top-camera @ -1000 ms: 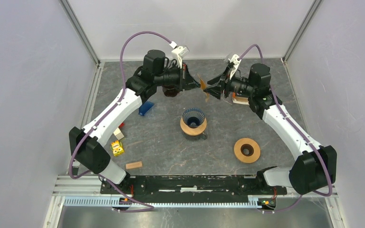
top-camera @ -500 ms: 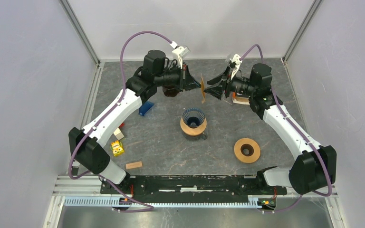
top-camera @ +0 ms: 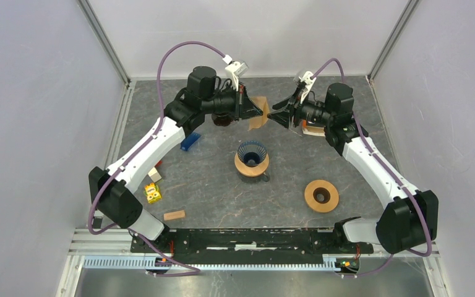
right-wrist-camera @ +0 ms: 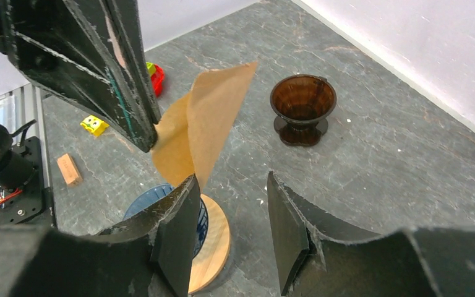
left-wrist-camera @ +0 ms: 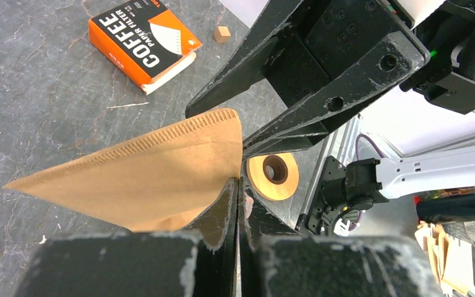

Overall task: Place the coffee filter in the dripper
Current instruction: Place the coffee filter in the coffee dripper.

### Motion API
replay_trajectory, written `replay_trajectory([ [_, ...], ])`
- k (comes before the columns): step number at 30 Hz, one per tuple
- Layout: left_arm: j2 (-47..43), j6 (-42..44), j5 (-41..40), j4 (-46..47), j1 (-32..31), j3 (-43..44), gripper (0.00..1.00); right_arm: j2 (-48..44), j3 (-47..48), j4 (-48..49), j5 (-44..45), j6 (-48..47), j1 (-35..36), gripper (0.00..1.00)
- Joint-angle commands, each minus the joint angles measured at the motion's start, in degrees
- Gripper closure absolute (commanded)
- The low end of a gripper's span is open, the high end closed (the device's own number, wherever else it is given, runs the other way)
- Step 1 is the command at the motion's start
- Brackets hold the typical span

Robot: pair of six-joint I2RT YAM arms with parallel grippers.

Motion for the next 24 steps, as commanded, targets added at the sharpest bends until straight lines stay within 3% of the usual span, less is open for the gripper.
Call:
replay_trajectory([
  [1, -1.4, 1.6, -0.5, 2.3, -0.8, 1.0, 0.98, -2.8, -0.1, -1.1, 3.6, -2.9, -0.1, 0.5],
  [21, 1.3, 1.3, -2.2, 2.3, -3.3, 3.0, 0.98, -2.8, -0.5, -0.2, 4.4, -1.5, 1.6, 0.51],
  [24, 1.7, 1.6, -2.6, 2.2, -3.4, 3.6, 0.98, -2.4, -0.1, -0.5, 5.7, -1.1, 2.3, 0.57],
])
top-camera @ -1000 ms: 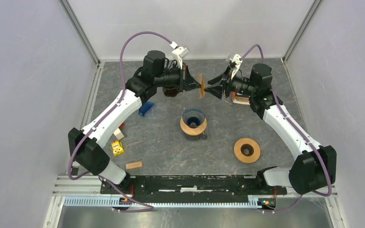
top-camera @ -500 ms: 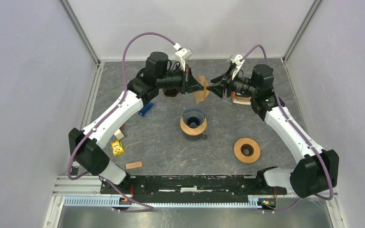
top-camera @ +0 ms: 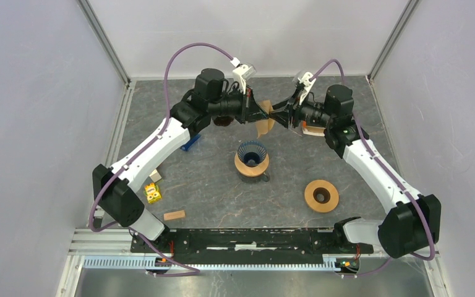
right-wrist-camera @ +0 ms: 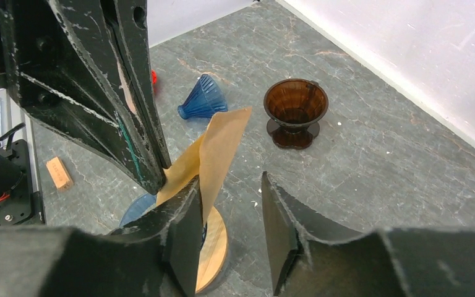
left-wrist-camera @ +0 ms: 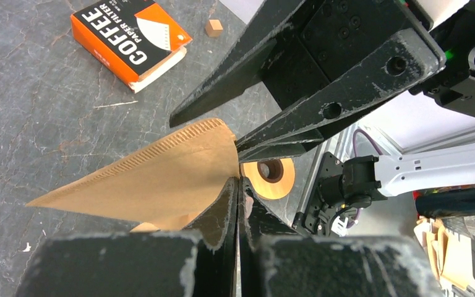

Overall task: Place the coffee filter in the dripper
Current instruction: Place the coffee filter in the coffee dripper.

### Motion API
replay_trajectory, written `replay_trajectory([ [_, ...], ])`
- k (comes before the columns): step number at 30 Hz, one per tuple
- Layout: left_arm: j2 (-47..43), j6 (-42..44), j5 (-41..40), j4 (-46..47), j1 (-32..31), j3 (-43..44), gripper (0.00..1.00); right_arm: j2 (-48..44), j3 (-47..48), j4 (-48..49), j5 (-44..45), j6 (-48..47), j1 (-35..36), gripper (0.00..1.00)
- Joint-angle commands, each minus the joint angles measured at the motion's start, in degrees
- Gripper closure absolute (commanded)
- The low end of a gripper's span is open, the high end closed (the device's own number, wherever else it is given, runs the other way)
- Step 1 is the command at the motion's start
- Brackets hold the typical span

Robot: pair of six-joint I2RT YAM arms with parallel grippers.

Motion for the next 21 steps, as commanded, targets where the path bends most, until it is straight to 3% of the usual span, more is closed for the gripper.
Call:
replay_trajectory([
  [1, 0.7, 1.8, -1.1, 2.0, -0.3, 3.5, 0.98, -0.5, 0.4, 0.7, 2.7, 0.8, 1.0, 0.62],
  [8, 0.3, 4.8, -6.7, -0.3, -0.4, 4.8, 0.97, -0.5, 1.2, -0.7, 8.8, 3.4, 1.2, 0.99],
  [16, 2.4, 8.5, -21.1, -4.3, -4.1, 9.2, 0.42, -0.5, -1.8, 3.6, 12.0, 19.1, 1.2, 1.0],
  [21, 2.7, 11.3, -25.3, -4.9, -7.5, 7.9, 0.3, -1.0, -4.0, 4.8, 13.8, 23.9, 0.8, 1.0],
])
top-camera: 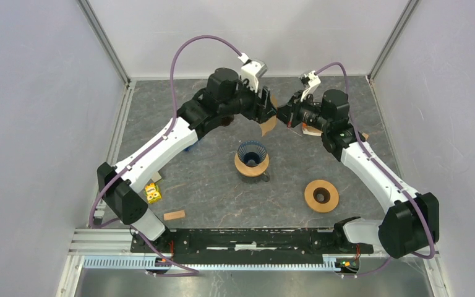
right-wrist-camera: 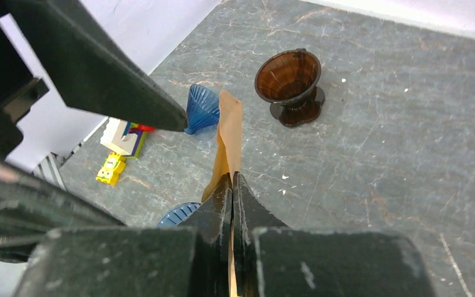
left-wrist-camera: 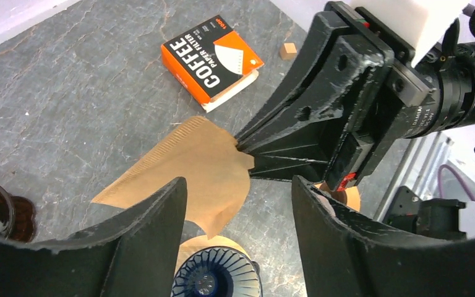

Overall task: Place the coffee filter in the dripper
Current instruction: Place the coffee filter in the coffee dripper.

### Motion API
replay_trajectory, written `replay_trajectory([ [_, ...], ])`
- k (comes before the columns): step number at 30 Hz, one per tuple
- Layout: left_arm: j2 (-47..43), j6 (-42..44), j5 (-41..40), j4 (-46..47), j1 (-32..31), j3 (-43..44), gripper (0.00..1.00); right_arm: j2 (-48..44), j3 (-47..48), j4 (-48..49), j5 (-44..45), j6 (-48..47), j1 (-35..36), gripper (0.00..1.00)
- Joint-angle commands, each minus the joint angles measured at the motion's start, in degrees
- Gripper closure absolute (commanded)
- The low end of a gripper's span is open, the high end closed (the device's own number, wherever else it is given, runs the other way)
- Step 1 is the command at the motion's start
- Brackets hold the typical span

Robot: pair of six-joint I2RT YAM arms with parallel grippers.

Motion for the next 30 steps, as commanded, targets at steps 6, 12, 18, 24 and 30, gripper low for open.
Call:
replay_trajectory([
  [6, 0.3, 9.7, -11.2, 0.1, -5.4, -1.7, 0.24, -1.2, -5.2, 7.8, 1.3, 14.5, -1.2, 1.0],
  [12, -0.1, 13.6, -15.5, 1.2, -7.1, -4.6, 0.23, -1.2, -8.6, 13.5, -0.4, 20.8, -2.2, 1.0],
  [18, 0.7, 16.4, -20.0, 2.1, -8.8, -5.6, 0.26, -0.5, -9.3, 15.3, -0.9, 22.6, -2.5, 1.0],
  [24, 1.8, 16.8, -21.1, 2.2, -9.4, -4.9, 0.27, -0.5, -9.6, 15.7, -0.9, 22.6, -2.5, 1.0],
  [30, 2.8, 16.9, -21.8, 2.2, -9.4, -4.2, 0.29, -1.0, -10.3, 16.3, -1.0, 22.6, -2.7, 1.0],
])
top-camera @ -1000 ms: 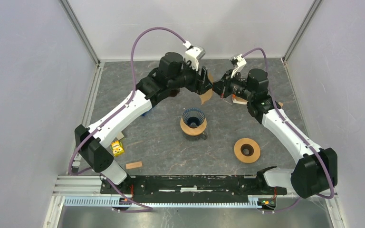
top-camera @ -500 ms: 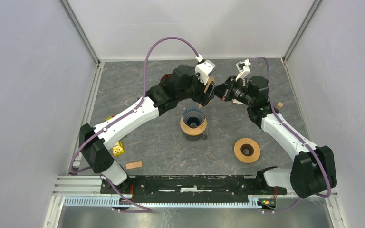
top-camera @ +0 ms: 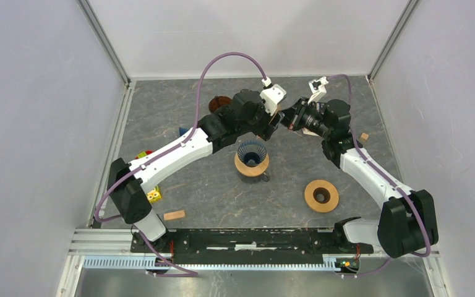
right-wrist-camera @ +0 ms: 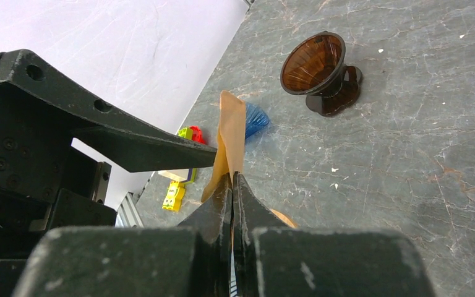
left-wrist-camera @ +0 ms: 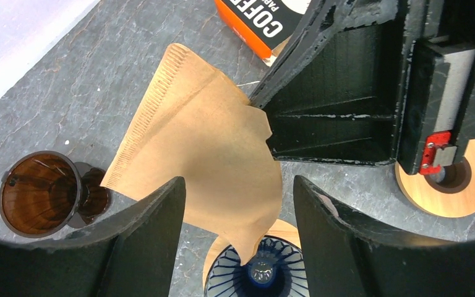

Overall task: Place the coffee filter in the dripper
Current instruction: Place the coffee filter in the coffee dripper.

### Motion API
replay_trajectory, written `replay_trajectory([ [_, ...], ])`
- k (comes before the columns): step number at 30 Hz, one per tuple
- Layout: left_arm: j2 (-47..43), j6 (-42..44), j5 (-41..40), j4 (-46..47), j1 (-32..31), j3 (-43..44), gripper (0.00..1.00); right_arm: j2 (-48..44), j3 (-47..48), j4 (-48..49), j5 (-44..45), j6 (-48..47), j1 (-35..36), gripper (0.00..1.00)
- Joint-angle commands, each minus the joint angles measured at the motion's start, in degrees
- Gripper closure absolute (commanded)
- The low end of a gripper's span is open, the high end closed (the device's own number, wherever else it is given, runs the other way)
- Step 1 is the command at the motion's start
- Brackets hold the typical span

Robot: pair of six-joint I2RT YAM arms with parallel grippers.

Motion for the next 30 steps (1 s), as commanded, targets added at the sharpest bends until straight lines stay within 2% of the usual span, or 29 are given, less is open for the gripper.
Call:
replay_trajectory([
  [1, 0.6, 2.5, -2.2, 2.2, -0.2, 1.6, 0.3, -1.0, -0.7, 2.9, -0.7, 0.4, -0.4, 1.0],
  [25, 0.8, 3.4, -3.6, 2.1, -0.1, 3.2, 0.46, -2.2, -1.8, 3.9, -1.4, -1.1, -1.0, 1.0],
  [30, 0.7, 3.4, -4.5, 2.2, -0.1, 3.2, 0.47, -2.2, -2.1, 3.9, -1.3, -1.5, -1.0, 1.0],
])
